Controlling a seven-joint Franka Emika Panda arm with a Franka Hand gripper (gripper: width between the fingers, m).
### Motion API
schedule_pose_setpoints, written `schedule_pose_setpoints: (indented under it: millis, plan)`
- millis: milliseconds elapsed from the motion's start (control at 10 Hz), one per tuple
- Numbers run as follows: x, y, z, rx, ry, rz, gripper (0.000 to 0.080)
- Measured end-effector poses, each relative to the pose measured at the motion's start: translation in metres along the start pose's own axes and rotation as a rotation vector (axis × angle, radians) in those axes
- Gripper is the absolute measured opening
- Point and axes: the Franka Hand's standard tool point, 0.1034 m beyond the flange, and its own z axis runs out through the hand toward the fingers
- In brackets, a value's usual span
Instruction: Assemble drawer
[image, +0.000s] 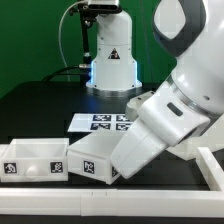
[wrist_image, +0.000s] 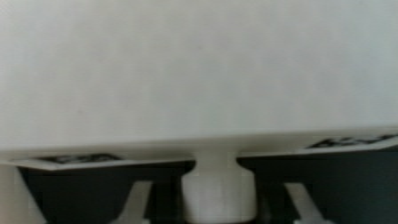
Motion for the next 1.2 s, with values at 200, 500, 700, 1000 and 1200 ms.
schedule_pose_setpoints:
  millis: [200, 500, 700, 1000, 1200]
  plan:
    - [-0.01, 0.009, -0.003, 0.0, -0.001, 0.003, 0.0166]
    - [-0.038, 0.036, -0.034, -0.027, 0.052, 0.023, 0.0166]
    - [-0.037, 0.046, -0.039, -0.081, 0.213, 0.029, 0.0166]
    - [-0.043, 0.057, -0.039, -0.08, 0.368, 0.069, 0.0166]
    - [-0.078, 0.056, -0.079, 0.022, 0.442, 0.211, 0.0166]
